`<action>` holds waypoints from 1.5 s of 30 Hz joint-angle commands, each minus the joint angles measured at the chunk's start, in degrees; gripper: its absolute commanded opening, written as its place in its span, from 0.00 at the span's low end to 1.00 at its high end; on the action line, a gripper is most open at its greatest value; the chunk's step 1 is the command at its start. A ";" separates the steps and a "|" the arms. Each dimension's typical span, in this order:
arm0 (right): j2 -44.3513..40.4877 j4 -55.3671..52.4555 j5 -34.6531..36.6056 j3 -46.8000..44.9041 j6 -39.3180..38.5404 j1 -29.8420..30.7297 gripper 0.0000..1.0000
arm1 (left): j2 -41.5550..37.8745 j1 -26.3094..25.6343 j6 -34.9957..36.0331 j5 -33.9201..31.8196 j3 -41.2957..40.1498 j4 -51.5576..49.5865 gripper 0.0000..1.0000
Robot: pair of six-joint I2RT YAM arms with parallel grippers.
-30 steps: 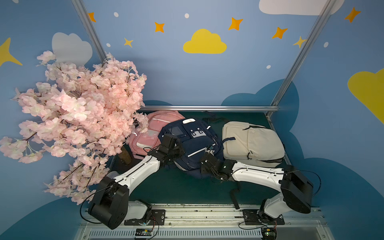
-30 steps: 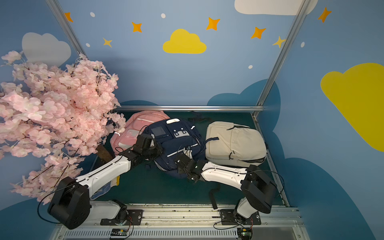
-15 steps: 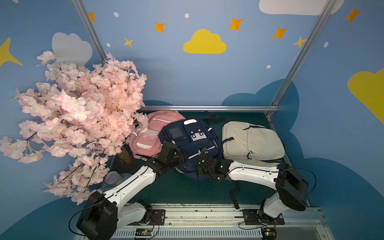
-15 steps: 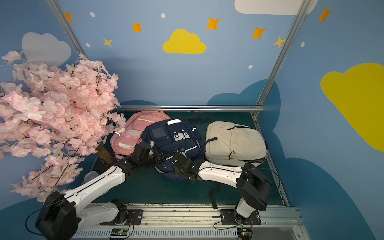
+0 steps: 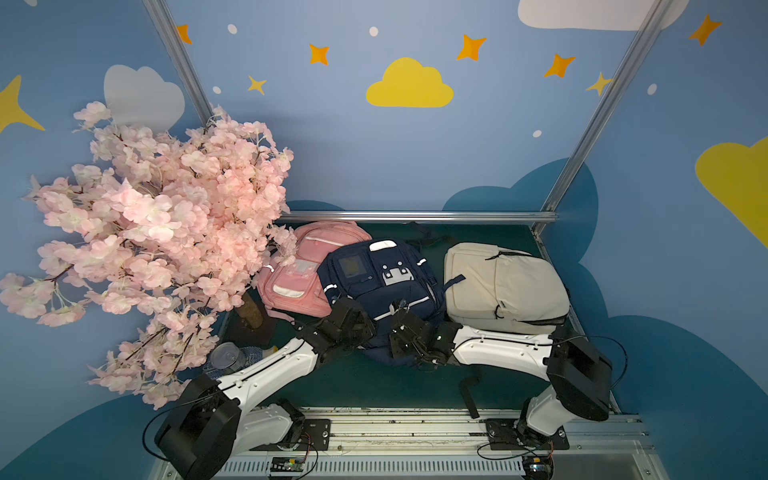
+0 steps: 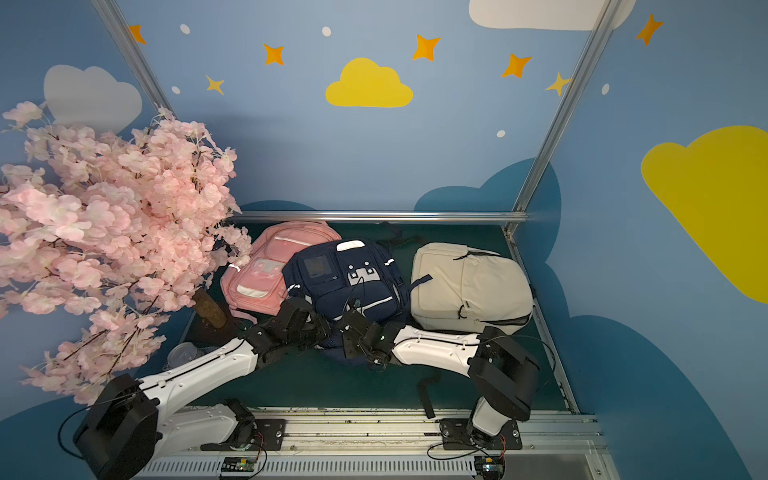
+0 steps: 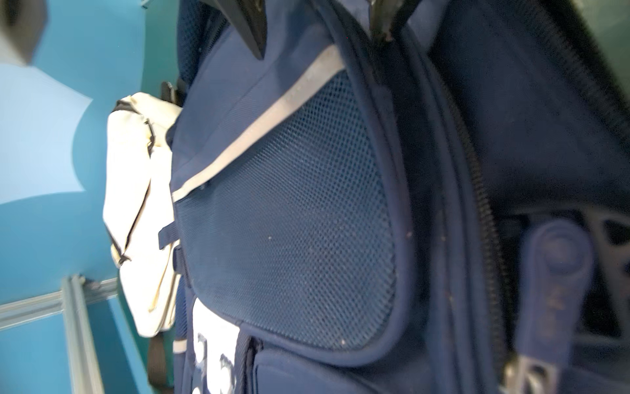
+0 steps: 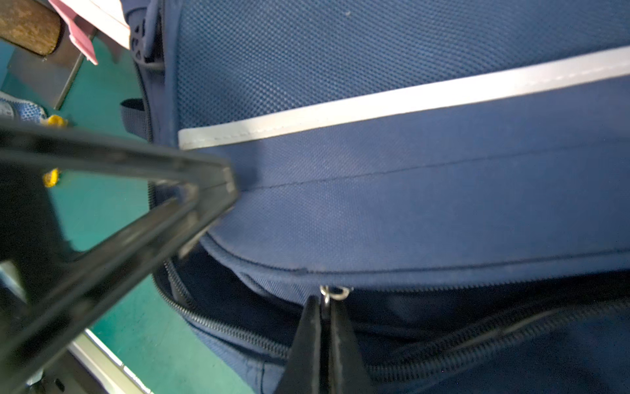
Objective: Zip up the backpack
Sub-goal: Zip the zipper on the backpack.
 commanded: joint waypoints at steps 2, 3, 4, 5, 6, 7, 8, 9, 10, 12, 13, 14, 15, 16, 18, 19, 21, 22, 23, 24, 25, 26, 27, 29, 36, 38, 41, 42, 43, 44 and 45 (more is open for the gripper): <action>-0.23 -0.15 1.37 0.97 -1.44 1.69 0.00 | 2.20 -0.08 0.84 -0.52 0.95 0.85 0.30; -0.60 -0.90 2.14 0.95 -1.55 1.74 0.00 | 2.05 0.05 1.01 -1.10 1.04 0.48 0.25; -1.07 -1.65 2.98 0.71 -1.69 1.68 0.00 | 1.84 0.10 1.16 -1.60 1.11 0.04 0.21; -1.61 -2.48 3.92 0.35 -1.64 1.52 0.00 | 1.44 0.44 1.50 -2.04 1.21 -0.55 0.18; -2.03 -3.42 5.26 0.11 -0.72 1.42 0.00 | 1.03 0.74 1.92 -2.27 1.37 -1.24 0.14; -2.52 -4.47 6.16 -0.24 -0.17 0.96 0.00 | 0.31 1.17 2.37 -2.84 1.57 -2.50 0.10; -3.10 -5.49 6.19 -0.73 0.03 0.07 0.00 | -0.70 1.60 2.74 -3.53 1.55 -3.65 0.08; -3.74 -5.97 5.77 -1.20 0.12 -0.82 0.00 | -1.78 1.97 3.08 -4.02 1.41 -4.39 0.06; -4.44 -6.20 5.31 -2.01 0.25 -2.02 0.00 | -3.11 2.44 3.53 -4.54 1.25 -5.26 0.04; -5.92 -5.89 4.11 -3.76 0.75 -4.31 0.00 | -5.84 3.26 4.56 -5.53 1.29 -7.09 0.03; -6.58 -5.55 3.28 -4.52 0.72 -5.46 0.00 | -7.29 3.66 5.15 -6.14 1.31 -8.05 0.03; -6.93 -5.50 2.83 -4.93 0.68 -6.33 0.00 | -8.53 4.07 5.57 -6.95 1.23 -8.82 0.03; -7.24 -5.52 2.64 -5.12 0.66 -6.87 0.00 | -9.54 4.34 5.90 -7.48 1.02 -9.21 0.03; -7.38 -5.52 2.64 -5.09 0.48 -7.05 0.00 | -10.45 4.86 6.17 -7.49 0.65 -9.34 0.03; -7.37 -4.55 1.52 -4.67 -1.44 -6.88 0.00 | -11.09 5.98 6.40 -6.49 -0.12 -8.93 0.03; -6.95 -3.95 1.01 -4.35 -1.75 -6.43 0.00 | -10.89 6.37 6.33 -5.71 -0.67 -8.49 0.03; -5.69 -3.25 0.07 -3.39 -1.89 -5.66 0.00 | -9.67 6.69 5.41 -3.98 -1.67 -7.39 0.08; -4.84 -3.11 -0.39 -2.76 -1.91 -5.22 0.00 | -8.86 6.68 4.66 -2.88 -2.36 -6.71 0.14; -4.01 -2.75 -0.76 -2.23 -1.97 -4.66 0.00 | -8.49 6.67 3.83 -1.59 -3.02 -5.95 0.21; -3.40 -2.51 -0.97 -1.79 -2.05 -4.21 0.00 | -8.37 6.66 3.08 -0.70 -3.52 -5.70 0.27; -2.87 -2.12 -1.13 -1.41 -2.06 -3.54 0.00 | -8.74 6.53 2.19 -0.09 -4.27 -5.29 0.34; -2.44 -1.39 -1.27 -1.19 -2.06 -2.86 0.00 | -9.55 6.33 1.35 0.29 -5.01 -4.64 0.39; -2.13 -0.78 -1.28 -1.11 -2.13 -2.13 0.00 | -10.52 5.99 0.60 0.13 -5.46 -4.55 0.42; -1.21 0.13 -1.60 -0.73 -1.94 -0.83 0.00 | -13.14 4.69 -1.10 -0.69 -6.44 -4.76 0.51; 0.36 1.75 -2.15 -0.10 -1.72 1.14 0.00 | -15.68 0.45 -6.55 -2.70 -10.13 -3.69 0.56; 0.39 2.01 -2.32 0.09 -1.95 1.34 0.00 | -14.87 0.48 -6.68 -3.08 -10.41 -3.41 0.53; 0.18 1.73 -2.17 0.15 -2.16 1.56 0.00 | -13.52 0.49 -5.89 -3.82 -9.48 -4.05 0.46; -0.03 1.52 -2.08 0.01 -2.24 1.44 0.00 | -13.07 0.52 -5.49 -4.44 -8.98 -4.47 0.42; -0.24 1.36 -1.97 -0.13 -2.33 1.43 0.00 | -12.80 0.61 -5.15 -5.16 -8.66 -4.73 0.38; -0.52 1.00 -1.74 -0.35 -2.33 1.47 0.00 | -12.60 0.78 -4.96 -5.90 -8.61 -4.85 0.35; -0.82 0.56 -1.32 -0.56 -2.25 1.39 0.00 | -12.53 1.03 -4.58 -6.73 -8.60 -4.69 0.30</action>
